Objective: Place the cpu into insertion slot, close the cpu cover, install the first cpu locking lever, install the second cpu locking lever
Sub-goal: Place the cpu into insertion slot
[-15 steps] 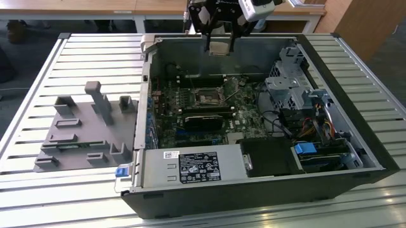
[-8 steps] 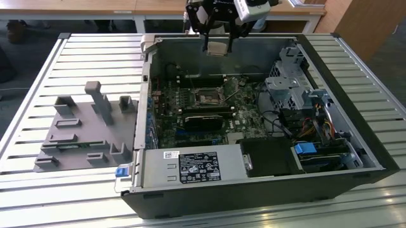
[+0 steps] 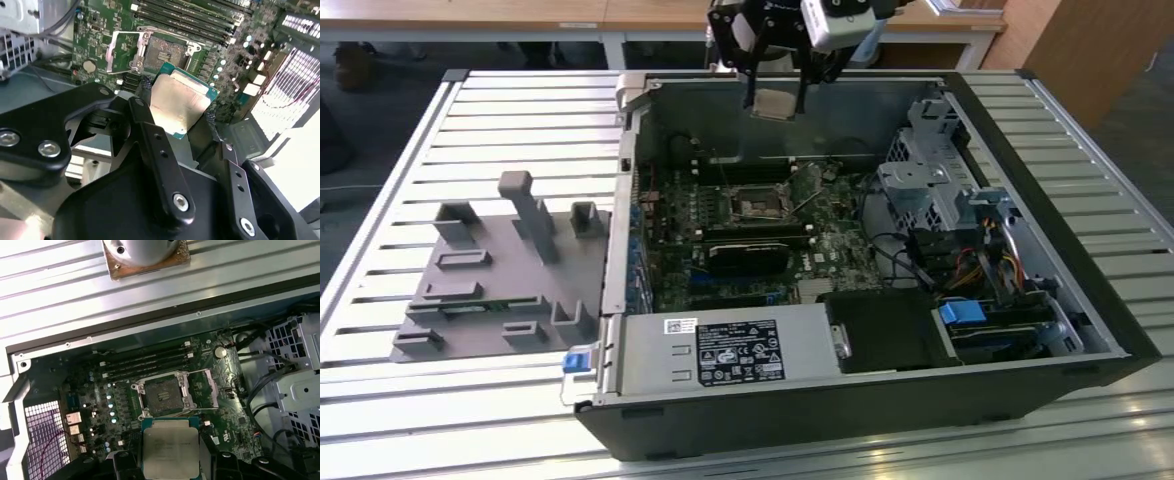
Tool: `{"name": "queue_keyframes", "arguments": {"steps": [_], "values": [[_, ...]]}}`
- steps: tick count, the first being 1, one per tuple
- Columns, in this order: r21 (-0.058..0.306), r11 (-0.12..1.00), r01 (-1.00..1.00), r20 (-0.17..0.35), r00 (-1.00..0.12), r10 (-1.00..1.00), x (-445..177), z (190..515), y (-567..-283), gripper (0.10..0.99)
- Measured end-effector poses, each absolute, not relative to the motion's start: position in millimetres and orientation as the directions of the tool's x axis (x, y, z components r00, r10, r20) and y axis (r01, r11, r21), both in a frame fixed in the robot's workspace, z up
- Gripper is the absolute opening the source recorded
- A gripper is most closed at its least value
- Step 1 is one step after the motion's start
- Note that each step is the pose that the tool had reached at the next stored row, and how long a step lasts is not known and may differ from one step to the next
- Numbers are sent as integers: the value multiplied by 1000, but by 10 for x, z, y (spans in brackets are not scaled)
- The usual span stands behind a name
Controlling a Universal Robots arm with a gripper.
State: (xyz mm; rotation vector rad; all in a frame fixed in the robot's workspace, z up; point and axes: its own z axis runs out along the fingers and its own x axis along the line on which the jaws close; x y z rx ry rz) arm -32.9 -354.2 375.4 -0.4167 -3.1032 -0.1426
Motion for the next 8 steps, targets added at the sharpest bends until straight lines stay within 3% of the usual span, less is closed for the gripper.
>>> {"name": "queue_keyframes", "arguments": {"steps": [8], "values": [[89,935,343,19,-939,342,-329,3738,-3542,541]]}}
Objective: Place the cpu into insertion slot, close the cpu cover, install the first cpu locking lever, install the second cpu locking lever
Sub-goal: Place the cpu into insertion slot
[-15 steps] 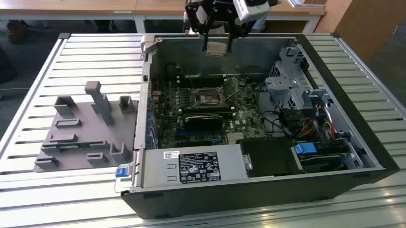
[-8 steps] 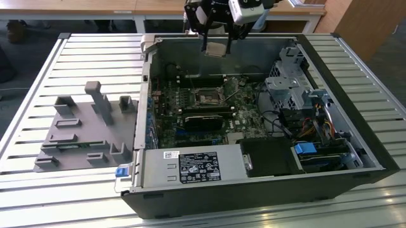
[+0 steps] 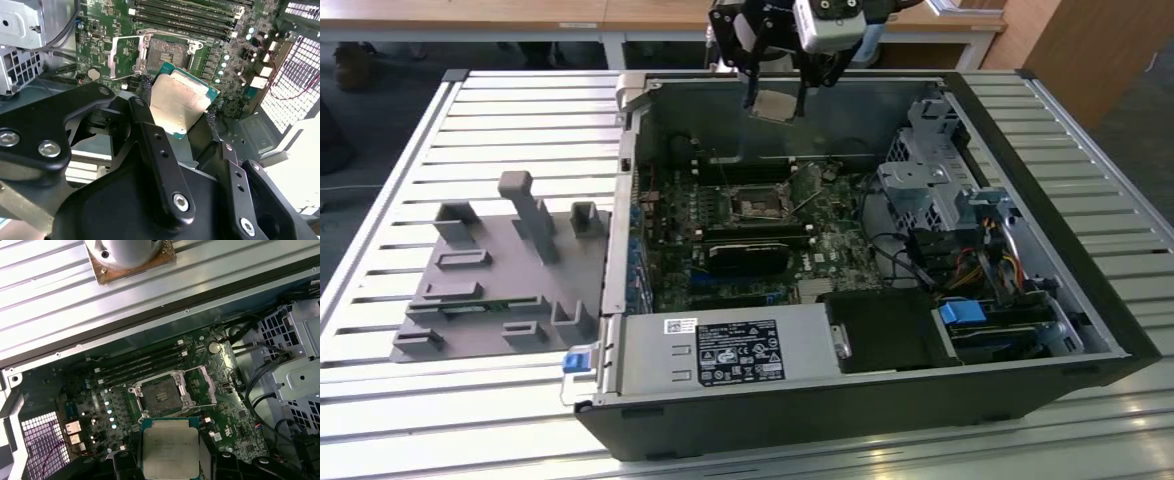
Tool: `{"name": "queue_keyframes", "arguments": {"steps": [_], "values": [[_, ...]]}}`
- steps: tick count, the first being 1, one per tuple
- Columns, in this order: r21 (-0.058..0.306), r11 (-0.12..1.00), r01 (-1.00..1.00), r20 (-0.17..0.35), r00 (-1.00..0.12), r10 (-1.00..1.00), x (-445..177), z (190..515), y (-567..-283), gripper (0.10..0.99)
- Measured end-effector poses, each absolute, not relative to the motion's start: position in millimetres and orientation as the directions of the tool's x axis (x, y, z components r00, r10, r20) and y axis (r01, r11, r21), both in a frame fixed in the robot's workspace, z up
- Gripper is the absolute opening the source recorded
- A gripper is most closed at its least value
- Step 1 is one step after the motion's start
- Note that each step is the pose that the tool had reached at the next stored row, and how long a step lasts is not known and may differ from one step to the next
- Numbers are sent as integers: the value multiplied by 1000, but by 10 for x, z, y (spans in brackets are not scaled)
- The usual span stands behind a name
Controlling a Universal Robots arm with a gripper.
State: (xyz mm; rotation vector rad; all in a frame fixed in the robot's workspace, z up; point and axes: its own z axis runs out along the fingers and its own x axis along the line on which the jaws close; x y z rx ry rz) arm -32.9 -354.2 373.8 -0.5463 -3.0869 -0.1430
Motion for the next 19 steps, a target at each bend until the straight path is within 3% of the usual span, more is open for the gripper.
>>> {"name": "queue_keyframes", "arguments": {"steps": [19], "values": [[89,904,418,19,-908,418,-335,3699,-3542,541]]}}
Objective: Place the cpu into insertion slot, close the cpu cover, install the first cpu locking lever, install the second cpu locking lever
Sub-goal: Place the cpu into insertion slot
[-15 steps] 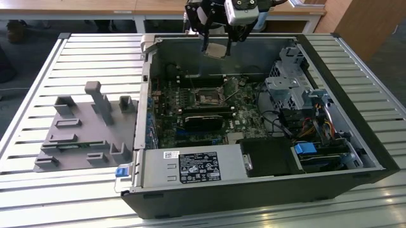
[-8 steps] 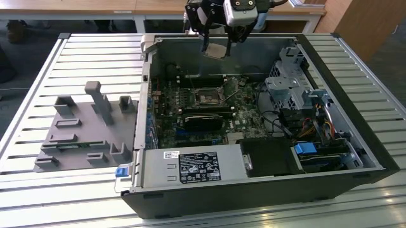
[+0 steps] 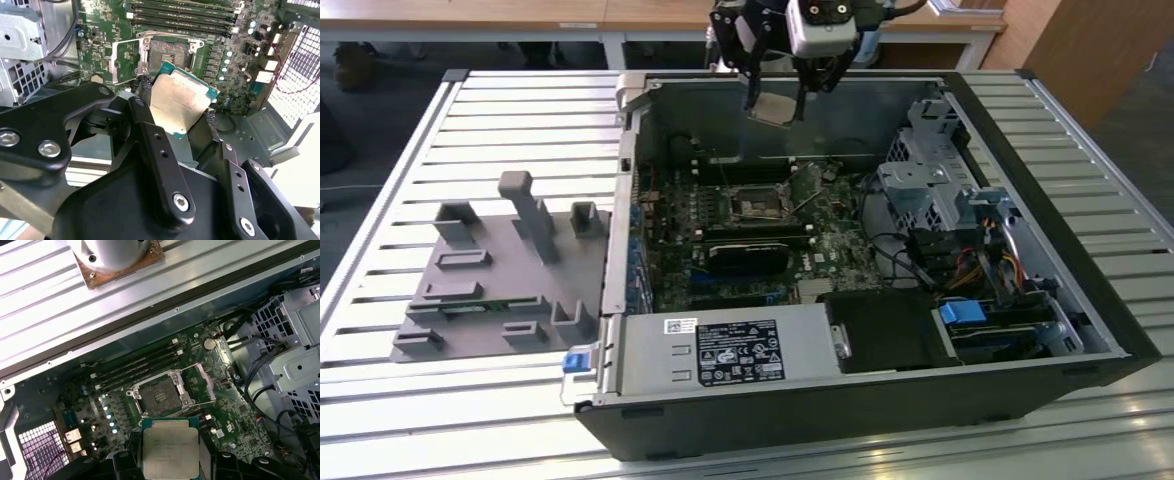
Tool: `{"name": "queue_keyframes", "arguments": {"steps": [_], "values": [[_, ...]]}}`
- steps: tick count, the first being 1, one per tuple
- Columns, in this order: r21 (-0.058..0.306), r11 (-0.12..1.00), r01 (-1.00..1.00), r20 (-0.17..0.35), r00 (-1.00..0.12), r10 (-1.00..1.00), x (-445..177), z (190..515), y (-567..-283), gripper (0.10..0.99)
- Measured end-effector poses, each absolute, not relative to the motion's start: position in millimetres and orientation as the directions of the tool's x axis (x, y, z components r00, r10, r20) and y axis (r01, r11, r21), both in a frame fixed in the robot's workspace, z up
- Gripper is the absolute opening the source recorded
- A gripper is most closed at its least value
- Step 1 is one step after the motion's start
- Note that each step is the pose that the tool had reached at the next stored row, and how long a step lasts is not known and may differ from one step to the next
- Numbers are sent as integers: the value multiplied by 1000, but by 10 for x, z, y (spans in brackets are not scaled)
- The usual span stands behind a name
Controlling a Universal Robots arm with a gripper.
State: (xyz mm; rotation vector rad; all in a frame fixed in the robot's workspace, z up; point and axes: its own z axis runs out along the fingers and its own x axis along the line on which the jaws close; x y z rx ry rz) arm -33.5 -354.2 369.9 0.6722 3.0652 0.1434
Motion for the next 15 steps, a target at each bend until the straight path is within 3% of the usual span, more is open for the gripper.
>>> {"name": "queue_keyframes", "arguments": {"steps": [15], "values": [[88,771,631,19,-775,632,-335,3622,-3542,541]]}}
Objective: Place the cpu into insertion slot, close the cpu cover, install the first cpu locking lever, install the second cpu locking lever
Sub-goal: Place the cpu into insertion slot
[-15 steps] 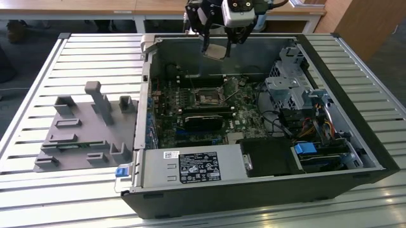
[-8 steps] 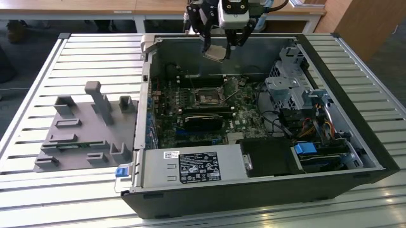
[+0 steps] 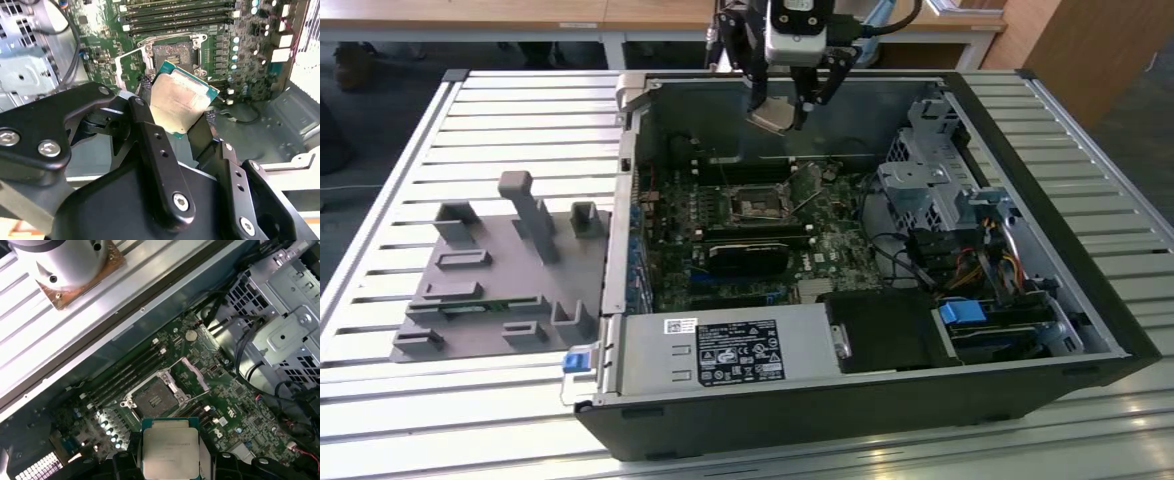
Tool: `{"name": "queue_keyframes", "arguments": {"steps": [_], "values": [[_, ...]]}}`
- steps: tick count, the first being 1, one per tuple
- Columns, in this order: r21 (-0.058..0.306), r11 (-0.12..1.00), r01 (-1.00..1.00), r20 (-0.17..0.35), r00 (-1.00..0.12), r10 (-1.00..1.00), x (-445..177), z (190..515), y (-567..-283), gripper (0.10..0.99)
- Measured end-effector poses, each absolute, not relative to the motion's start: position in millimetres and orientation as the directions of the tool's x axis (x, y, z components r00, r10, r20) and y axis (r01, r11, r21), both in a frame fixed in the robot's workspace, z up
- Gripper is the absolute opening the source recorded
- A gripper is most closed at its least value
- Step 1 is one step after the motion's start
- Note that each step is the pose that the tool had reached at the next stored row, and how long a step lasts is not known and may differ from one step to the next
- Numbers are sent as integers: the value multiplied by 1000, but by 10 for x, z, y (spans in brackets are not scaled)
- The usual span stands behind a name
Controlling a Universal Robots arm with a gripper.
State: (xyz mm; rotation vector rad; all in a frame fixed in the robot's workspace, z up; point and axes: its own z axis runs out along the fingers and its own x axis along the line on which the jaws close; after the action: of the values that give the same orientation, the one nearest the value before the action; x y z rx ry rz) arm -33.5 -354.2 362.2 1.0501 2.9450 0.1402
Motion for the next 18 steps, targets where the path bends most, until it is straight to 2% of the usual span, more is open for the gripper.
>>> {"name": "queue_keyframes", "arguments": {"steps": [18], "values": [[88,567,819,19,-571,821,-335,3563,-3540,541]]}}
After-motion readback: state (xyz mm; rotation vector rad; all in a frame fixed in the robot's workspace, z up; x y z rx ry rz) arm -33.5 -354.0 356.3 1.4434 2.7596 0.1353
